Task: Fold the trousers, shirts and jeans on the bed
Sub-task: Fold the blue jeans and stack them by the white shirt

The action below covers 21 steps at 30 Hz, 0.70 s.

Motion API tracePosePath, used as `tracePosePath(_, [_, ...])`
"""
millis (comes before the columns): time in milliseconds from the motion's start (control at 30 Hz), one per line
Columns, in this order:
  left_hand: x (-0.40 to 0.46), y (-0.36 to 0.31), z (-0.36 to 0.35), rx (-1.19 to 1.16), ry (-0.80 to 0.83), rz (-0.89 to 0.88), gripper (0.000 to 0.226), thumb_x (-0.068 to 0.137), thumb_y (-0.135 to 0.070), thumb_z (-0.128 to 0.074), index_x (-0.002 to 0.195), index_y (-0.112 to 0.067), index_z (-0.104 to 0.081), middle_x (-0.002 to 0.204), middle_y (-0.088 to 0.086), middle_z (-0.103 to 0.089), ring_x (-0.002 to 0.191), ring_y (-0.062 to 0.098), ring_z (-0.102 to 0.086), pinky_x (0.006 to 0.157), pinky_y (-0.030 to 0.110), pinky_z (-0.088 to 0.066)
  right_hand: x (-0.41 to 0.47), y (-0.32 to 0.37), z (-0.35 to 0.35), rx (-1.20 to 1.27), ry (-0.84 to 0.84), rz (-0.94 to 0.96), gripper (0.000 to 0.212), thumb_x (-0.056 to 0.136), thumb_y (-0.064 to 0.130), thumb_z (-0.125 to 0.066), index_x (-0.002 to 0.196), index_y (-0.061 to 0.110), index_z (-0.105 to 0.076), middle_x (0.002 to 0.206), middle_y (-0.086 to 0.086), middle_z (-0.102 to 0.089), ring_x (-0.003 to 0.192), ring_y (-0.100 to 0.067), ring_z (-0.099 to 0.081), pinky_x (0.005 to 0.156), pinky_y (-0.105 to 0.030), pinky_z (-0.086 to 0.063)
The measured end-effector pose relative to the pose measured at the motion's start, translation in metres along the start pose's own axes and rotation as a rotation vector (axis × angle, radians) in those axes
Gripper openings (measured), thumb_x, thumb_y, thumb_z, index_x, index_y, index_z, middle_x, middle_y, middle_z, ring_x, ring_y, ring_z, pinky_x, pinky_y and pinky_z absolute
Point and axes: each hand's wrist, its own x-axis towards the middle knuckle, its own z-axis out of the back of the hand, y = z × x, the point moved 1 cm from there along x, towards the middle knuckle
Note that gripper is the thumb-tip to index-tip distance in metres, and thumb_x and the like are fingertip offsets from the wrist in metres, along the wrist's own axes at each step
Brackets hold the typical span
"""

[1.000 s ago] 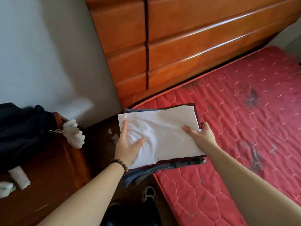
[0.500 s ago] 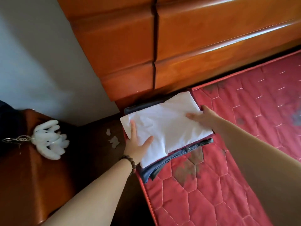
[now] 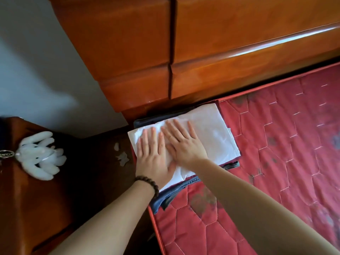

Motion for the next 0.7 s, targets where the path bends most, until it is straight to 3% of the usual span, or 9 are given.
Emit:
tracePosePath(100, [0.005,0.007,-0.017,0.059,0.054,-0.013,0.109,0.076,-0.083,-0.031,0.151,-0.006,-0.013,0.157,0.023,-0.004,0.145,0.042,0.001,0.117,0.056,-0.006,-0.008,-0.025,-0.015,-0.051,0.022,-0.062,0.063,0.095,0.06,-0.023,0.152,0.034,-0.017,0.16,-0.006,-0.015,0.148,-0.028,-0.005,0.117,-0.057,0.002])
tracePosePath(233, [0.01,0.009,-0.026,0.062,0.054,-0.05,0.117,0.07,-0.09,-0.027,0.151,-0.007,-0.017,0.157,0.025,-0.006,0.144,0.045,-0.001,0.115,0.059,-0.011,-0.017,-0.069,-0.014,-0.099,-0.011,-0.191,0.069,0.09,0.071,-0.021,0.151,0.04,-0.014,0.161,-0.004,-0.007,0.148,-0.026,0.002,0.119,-0.05,0.0])
tracePosePath(400, [0.017,0.011,-0.037,0.052,0.031,-0.055,0.115,0.071,-0.089,-0.028,0.153,-0.01,-0.011,0.158,0.023,0.0,0.145,0.042,0.003,0.116,0.057,-0.007,-0.02,-0.088,-0.025,0.034,-0.045,-0.188,0.062,0.094,0.065,-0.022,0.151,0.041,-0.012,0.161,-0.004,0.001,0.148,-0.022,0.008,0.12,-0.043,0.002])
tracePosePath(533, [0.02,0.016,-0.043,-0.071,0.03,-0.065,0.1,0.078,-0.082,-0.027,0.153,-0.017,-0.008,0.16,0.011,0.01,0.146,0.034,0.01,0.118,0.046,0.007,-0.016,-0.099,-0.025,0.216,-0.051,-0.141,0.058,0.096,0.055,-0.027,0.151,0.036,-0.021,0.161,-0.003,-0.004,0.148,-0.021,0.007,0.119,-0.044,0.005])
tracePosePath(633, [0.023,0.023,-0.037,-0.174,0.046,-0.108,0.09,0.085,-0.072,-0.035,0.153,-0.021,-0.006,0.157,0.004,0.018,0.144,0.027,0.021,0.115,0.038,0.016,-0.015,-0.098,-0.019,0.203,0.014,-0.153,0.058,0.098,0.054,-0.03,0.151,0.036,-0.016,0.162,-0.004,-0.001,0.148,-0.023,0.009,0.119,-0.043,0.008])
tracePosePath(700, [0.02,0.026,-0.024,-0.221,0.063,-0.127,0.084,0.089,-0.061,-0.044,0.153,-0.018,-0.011,0.157,0.004,0.017,0.144,0.026,0.022,0.115,0.038,0.015,-0.013,-0.092,-0.009,0.066,0.079,-0.163,0.06,0.098,0.054,-0.029,0.152,0.035,-0.01,0.162,-0.006,0.004,0.148,-0.025,0.01,0.119,-0.043,0.008])
